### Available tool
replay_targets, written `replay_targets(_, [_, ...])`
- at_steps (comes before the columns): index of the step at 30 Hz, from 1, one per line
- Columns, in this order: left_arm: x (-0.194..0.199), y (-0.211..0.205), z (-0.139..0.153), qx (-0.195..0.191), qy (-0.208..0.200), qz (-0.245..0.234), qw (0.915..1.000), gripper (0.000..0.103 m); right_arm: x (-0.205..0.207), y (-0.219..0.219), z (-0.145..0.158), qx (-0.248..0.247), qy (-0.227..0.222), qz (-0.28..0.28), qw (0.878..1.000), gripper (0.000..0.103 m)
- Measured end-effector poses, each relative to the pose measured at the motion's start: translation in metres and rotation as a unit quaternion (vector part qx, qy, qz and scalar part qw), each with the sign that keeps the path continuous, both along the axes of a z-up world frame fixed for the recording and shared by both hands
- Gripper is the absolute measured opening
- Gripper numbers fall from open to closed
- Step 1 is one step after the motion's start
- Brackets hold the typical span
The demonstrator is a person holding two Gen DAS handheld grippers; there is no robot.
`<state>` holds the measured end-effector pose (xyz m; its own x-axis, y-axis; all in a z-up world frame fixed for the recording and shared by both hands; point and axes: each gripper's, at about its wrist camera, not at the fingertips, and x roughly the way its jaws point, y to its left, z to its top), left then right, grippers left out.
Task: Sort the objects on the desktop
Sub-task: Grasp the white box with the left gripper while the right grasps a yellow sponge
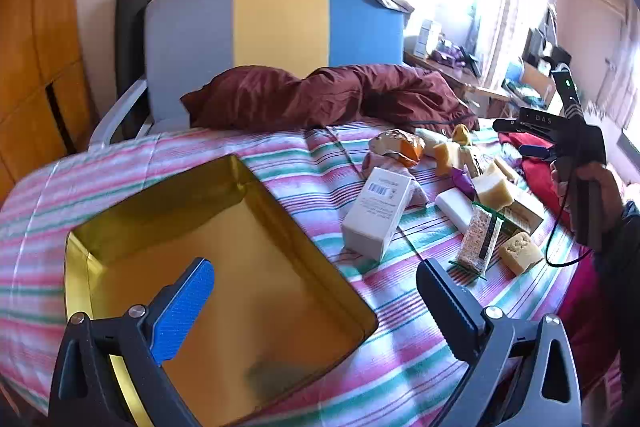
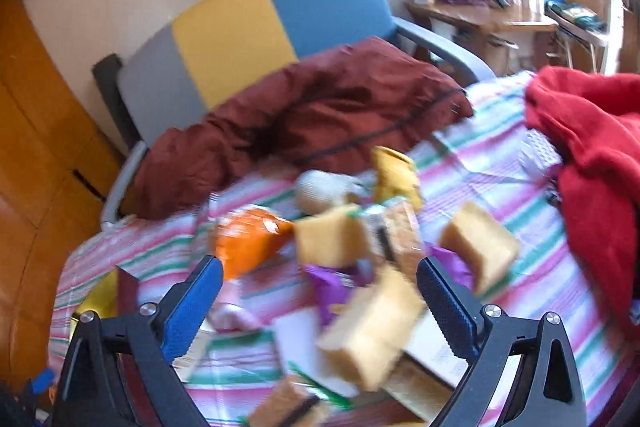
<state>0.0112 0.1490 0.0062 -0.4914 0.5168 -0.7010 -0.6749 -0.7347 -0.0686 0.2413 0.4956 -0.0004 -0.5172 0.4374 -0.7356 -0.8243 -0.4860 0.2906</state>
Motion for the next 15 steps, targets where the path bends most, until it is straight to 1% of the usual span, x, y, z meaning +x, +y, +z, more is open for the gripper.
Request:
replay_targets(3, [-0.004,0.021,-0.004,-0.015,-0.009,-0.02,0.9996,0.099,0.011,0.01,-0.009,-0.035,-0.016,-0.013,0.999,0.099])
replay_targets(6, [-0.011,0.039,-0.011,-0.015,-0.038,-0.041,0.9983,0.094,0.014,0.013,-0.018,-0.064,-0.015,-0.007,0.998,0.099])
replay_targets(9, [-0.016,0.055,-0.019,-0.022,-0.05,-0.052,0.9972,0.089,0.006,0.013,-0.031,-0.085,-0.05,-0.001,0.995,0.098])
replay_targets(12, [-0.022,0.066,-0.025,-0.03,-0.055,-0.055,0.9965,0.088,0.004,0.014,-0.04,-0.1,-0.068,-0.001,0.993,0.089])
replay_targets(15, [-0.031,0.074,-0.031,-0.04,-0.072,-0.057,0.9949,0.086,0.003,0.014,-0.046,-0.112,-0.081,-0.001,0.99,0.084])
